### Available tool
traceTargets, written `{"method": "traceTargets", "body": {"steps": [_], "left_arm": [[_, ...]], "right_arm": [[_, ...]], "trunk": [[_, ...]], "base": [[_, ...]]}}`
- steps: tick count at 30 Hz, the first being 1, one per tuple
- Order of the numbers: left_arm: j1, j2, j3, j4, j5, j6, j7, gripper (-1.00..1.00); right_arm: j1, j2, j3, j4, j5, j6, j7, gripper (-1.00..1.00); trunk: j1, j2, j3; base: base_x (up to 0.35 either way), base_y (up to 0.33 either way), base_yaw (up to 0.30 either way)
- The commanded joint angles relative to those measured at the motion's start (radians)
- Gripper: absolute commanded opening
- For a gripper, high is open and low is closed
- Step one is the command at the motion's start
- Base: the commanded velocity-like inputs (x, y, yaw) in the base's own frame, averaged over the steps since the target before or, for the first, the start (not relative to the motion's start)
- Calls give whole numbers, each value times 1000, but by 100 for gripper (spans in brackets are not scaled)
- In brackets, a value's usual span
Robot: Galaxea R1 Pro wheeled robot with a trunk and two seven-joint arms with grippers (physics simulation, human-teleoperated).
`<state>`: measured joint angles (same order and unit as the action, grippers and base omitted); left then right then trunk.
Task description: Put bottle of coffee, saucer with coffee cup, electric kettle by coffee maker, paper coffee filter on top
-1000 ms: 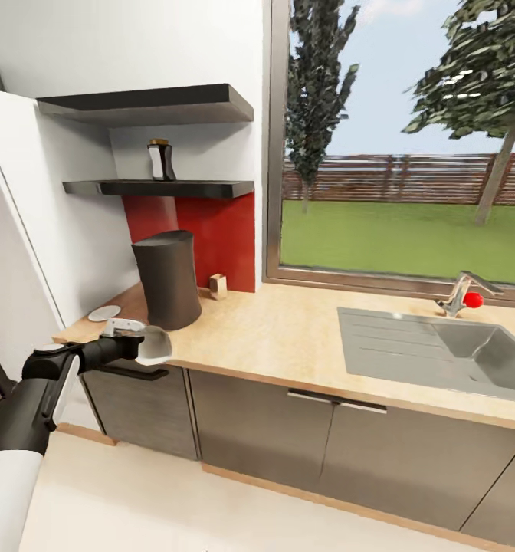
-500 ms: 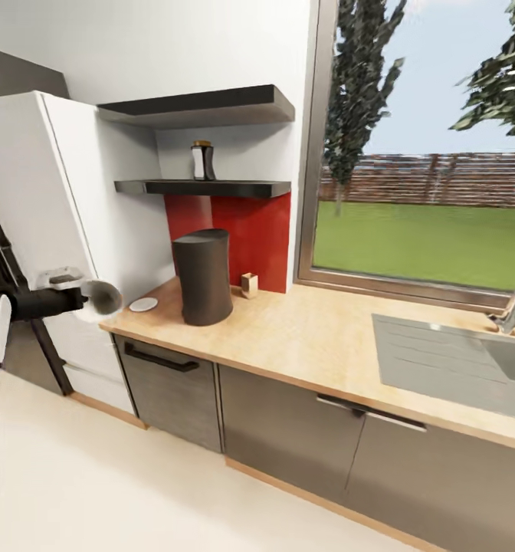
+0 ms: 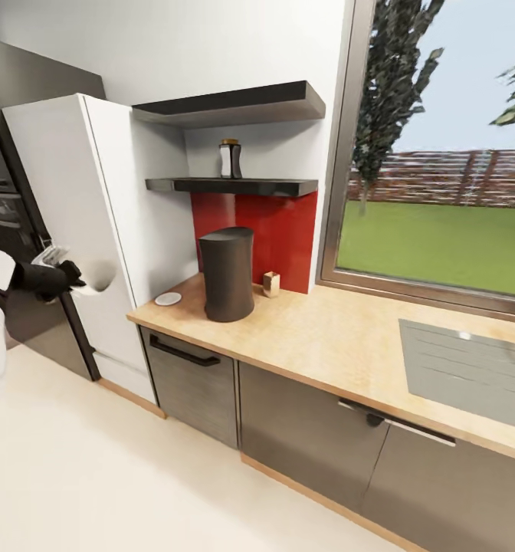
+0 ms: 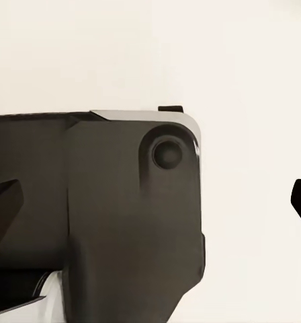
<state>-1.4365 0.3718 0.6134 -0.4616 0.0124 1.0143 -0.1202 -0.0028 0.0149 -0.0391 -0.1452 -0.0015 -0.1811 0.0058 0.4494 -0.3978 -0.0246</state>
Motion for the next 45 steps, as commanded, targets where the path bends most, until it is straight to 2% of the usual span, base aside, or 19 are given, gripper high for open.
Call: {"method": "traceTargets", "body": {"steps": [1,4,5,6,8,9,11,12,13,14,15,18,21,25,32,45], "left_arm": [[-2,-1,23,1,25,4,12,-100],[-4,-2,78,3,117,4,80,-100],[-4,-2,82,3,128,4,93,-100],[-3,-2,91,3,159,4,130,-100],[-2,-2,98,3,195,4,168,-100],[-4,-3,117,1,299,3,227,-100],[-21,-8,125,1,344,-2,281,-100],[-69,-28,129,1,391,-14,405,-100],[-103,-41,131,1,422,-29,488,-100],[-118,-47,131,1,436,-37,523,-100],[-158,-58,132,2,475,-61,615,-100],[-208,-68,133,4,530,-91,744,-100],[-225,-69,133,3,561,-99,802,-100],[-230,-66,131,3,573,-99,823,-100],[-229,-60,130,2,575,-92,828,-100],[-224,-56,134,3,575,-91,828,-100]], "right_arm": [[0,0,-4,0,0,-3,1,100],[0,0,-4,0,0,-3,2,100],[0,0,-4,0,-1,-3,2,100],[0,0,-4,-1,-1,-3,2,100],[0,0,-4,-2,-1,-4,2,100],[0,2,-4,-8,-2,-4,1,100],[0,2,-9,-23,-10,-3,1,100],[0,1,-30,-31,-45,-3,0,100],[0,0,-42,-34,-65,-2,1,100],[0,-1,-46,-35,-72,-2,1,100],[0,-1,-54,-37,-85,-2,2,100],[0,-2,-59,-38,-96,-2,4,100],[0,-2,-60,-37,-99,-2,6,100],[0,-1,-57,-37,-99,0,6,100],[0,-1,-55,-37,-98,0,8,100],[0,-1,-53,-34,-94,-3,7,100]], "trunk": [[1,-2,-2],[1,-2,-2],[1,-2,-2],[1,-2,-2],[1,-2,-2],[1,-2,-2],[1,-2,-2],[1,-2,-2],[1,-2,-2],[1,-2,-2],[1,-2,-2],[1,-2,-2],[1,-2,-2],[1,-2,-2],[1,-2,-2],[1,-2,-2]], "base": [[0,0,11],[0,0,5],[0,0,1],[0,0,0],[0,0,0],[0,0,0],[0,0,0],[0,0,0],[0,0,0],[0,0,0],[0,0,-58],[0,0,-169],[0,0,-234],[0,0,-258],[68,0,-195],[320,44,-7]]}}
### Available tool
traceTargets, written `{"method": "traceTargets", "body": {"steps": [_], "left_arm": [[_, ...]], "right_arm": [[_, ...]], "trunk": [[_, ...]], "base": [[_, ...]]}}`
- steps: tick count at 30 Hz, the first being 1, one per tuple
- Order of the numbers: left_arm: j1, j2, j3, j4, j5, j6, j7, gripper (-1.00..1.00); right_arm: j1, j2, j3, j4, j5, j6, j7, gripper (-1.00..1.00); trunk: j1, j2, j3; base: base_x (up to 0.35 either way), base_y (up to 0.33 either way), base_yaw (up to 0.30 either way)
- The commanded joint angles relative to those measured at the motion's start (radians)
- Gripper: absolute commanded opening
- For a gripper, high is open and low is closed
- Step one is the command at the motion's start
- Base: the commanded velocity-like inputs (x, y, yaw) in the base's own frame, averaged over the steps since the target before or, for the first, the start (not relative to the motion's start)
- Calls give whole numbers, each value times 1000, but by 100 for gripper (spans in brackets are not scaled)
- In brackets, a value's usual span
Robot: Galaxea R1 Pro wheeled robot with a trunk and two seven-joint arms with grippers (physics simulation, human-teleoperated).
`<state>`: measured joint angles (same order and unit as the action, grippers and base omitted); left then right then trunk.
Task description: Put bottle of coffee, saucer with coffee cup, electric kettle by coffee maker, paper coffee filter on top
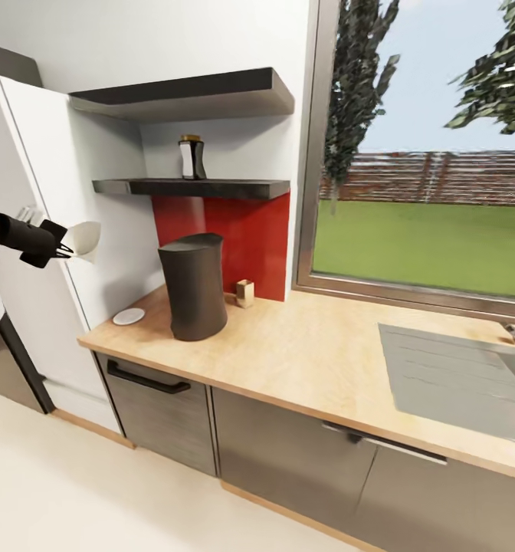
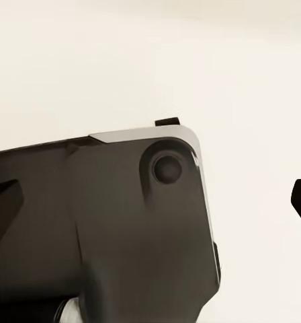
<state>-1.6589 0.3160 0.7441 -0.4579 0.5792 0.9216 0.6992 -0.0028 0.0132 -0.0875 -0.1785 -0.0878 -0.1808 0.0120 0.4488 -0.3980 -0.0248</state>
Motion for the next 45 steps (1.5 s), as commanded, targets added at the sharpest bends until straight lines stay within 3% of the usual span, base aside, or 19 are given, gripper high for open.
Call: {"method": "traceTargets", "body": {"steps": [1,8,15,32,45], "left_arm": [[-1,0,3,-1,8,2,8,-100],[1,-2,6,-1,9,2,8,-100],[2,-4,44,1,8,3,8,-100],[2,1,47,0,8,3,8,-100],[2,2,47,-1,8,5,8,-100]], "right_arm": [[0,1,-5,0,-7,-3,1,100],[0,1,-6,0,-7,-2,2,100],[0,1,-6,0,-7,-2,0,100],[0,3,-6,-3,-9,0,-2,100],[0,4,-5,-2,-7,-3,-1,100]], "trunk": [[1,-2,-2],[1,-2,-2],[1,-2,-2],[1,-2,-2],[1,-2,13]], "base": [[292,213,0],[278,238,-101],[166,144,-226],[6,4,-185],[42,8,-16]]}}
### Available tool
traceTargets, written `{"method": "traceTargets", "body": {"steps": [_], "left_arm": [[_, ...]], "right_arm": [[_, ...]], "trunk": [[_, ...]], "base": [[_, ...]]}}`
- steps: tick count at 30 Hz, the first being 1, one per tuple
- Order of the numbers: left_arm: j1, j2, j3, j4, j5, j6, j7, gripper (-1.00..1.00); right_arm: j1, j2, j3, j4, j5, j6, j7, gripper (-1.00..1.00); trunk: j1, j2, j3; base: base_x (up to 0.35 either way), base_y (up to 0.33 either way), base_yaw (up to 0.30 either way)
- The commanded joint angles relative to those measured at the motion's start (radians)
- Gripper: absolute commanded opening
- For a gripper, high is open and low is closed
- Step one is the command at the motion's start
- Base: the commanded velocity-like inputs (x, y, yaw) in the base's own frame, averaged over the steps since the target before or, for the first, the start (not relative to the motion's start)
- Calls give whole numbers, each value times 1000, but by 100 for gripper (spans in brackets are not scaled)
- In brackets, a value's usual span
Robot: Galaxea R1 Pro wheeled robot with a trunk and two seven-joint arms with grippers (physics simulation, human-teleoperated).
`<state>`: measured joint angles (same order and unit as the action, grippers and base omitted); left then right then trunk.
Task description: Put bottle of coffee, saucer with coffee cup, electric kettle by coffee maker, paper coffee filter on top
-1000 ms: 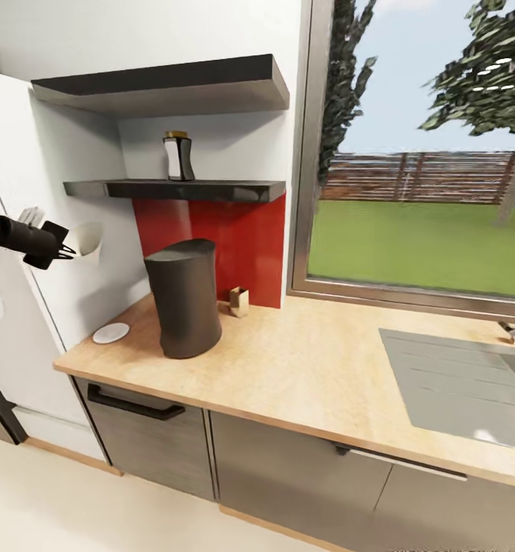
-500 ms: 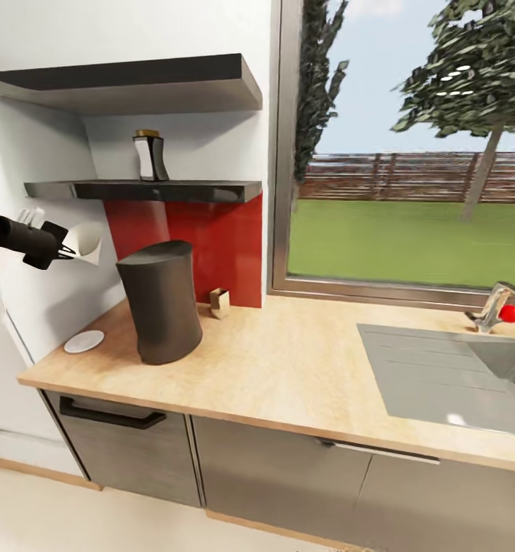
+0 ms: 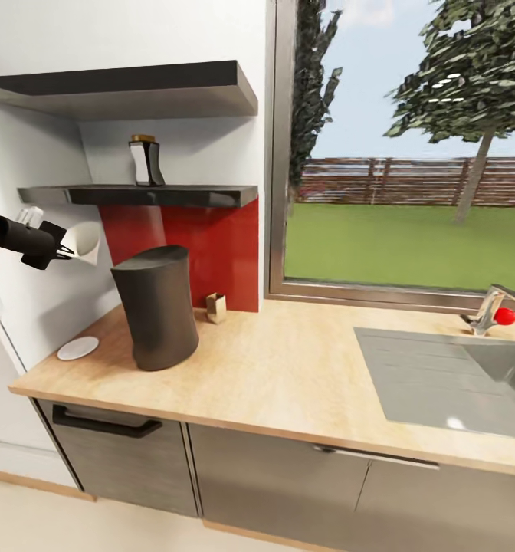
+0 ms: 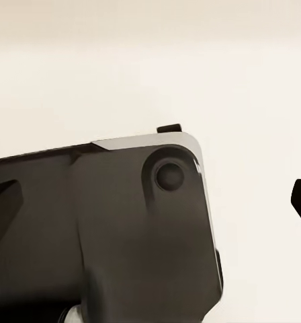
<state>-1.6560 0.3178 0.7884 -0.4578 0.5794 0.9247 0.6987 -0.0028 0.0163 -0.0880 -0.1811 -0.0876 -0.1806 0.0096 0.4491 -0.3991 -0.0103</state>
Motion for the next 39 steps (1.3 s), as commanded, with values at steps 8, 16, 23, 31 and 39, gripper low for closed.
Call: {"method": "traceTargets", "body": {"steps": [8,16,23,31,39], "left_arm": [[-1,-2,1,-1,8,2,8,-100],[-1,1,-1,-1,8,3,8,-100],[-1,1,-4,-1,8,3,7,-100],[-1,0,-5,1,8,4,7,-100],[-1,0,-2,1,7,6,7,-100]], "right_arm": [[0,1,-4,0,-8,-3,-3,100],[0,1,-4,0,-7,-4,-2,100],[0,2,-5,0,-7,-4,-3,100],[0,1,-7,-1,-11,-2,-3,100],[0,1,-7,-1,-9,-2,-3,100]], "trunk": [[1,-1,8],[1,-1,8],[1,-1,8],[1,-1,11],[1,-1,14]], "base": [[174,131,-58],[6,5,-3],[17,28,0],[68,250,-169],[5,51,-170]]}}
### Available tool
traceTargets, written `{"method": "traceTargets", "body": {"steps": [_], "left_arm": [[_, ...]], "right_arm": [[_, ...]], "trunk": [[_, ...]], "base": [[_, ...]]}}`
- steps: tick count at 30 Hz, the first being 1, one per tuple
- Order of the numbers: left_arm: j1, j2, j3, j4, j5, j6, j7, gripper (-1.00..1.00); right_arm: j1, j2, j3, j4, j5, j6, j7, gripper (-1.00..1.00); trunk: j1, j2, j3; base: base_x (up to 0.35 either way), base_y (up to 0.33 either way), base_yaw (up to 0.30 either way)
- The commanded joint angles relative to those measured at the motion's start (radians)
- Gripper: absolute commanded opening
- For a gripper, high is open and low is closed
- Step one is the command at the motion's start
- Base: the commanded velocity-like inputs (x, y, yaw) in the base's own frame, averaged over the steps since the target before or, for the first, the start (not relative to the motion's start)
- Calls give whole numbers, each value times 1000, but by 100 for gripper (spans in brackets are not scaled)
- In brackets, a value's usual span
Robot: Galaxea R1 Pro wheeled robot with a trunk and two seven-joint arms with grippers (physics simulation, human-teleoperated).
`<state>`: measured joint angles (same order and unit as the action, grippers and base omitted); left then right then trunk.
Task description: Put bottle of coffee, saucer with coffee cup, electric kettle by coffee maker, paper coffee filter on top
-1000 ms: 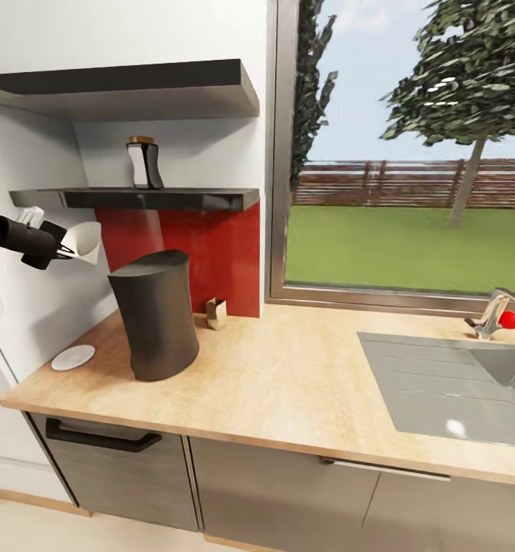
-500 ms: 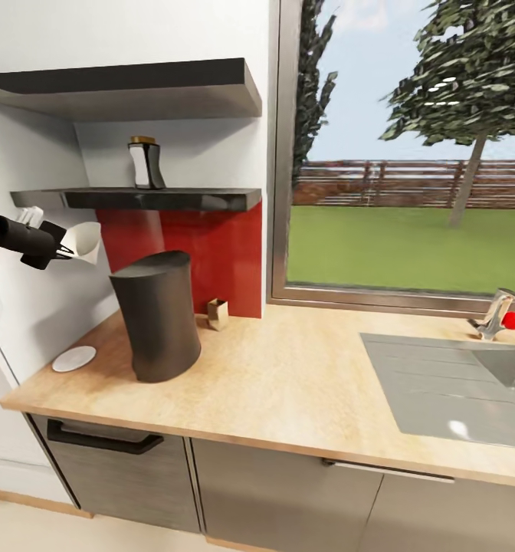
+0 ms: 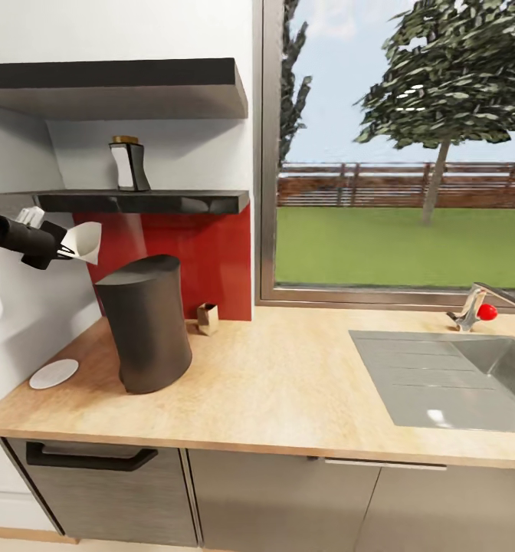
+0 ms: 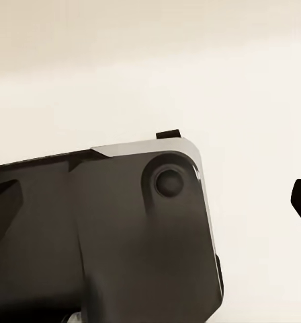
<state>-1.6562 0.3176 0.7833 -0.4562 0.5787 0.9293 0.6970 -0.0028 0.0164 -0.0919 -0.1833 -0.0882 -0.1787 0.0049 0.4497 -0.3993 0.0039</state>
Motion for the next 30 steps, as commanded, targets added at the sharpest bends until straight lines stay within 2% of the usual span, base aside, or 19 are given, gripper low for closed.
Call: {"method": "traceTargets", "body": {"steps": [1,7,15,19,30], "left_arm": [[-1,0,3,-1,8,2,9,-100],[-1,1,5,17,7,2,9,-100],[0,2,23,29,7,2,9,-100],[1,1,24,31,7,2,9,-100],[1,1,25,81,9,2,8,-100]], "right_arm": [[0,1,-3,1,-8,-4,1,100],[0,1,-3,1,-8,-4,1,100],[0,1,-3,1,-8,-4,1,100],[0,1,-3,2,-8,-4,1,100],[0,1,-3,2,-8,-4,1,100]], "trunk": [[0,-1,0],[0,-1,0],[0,-1,0],[0,-1,0],[0,-1,0]], "base": [[0,1,-11],[0,39,-3],[0,282,0],[0,76,-6],[0,4,-161]]}}
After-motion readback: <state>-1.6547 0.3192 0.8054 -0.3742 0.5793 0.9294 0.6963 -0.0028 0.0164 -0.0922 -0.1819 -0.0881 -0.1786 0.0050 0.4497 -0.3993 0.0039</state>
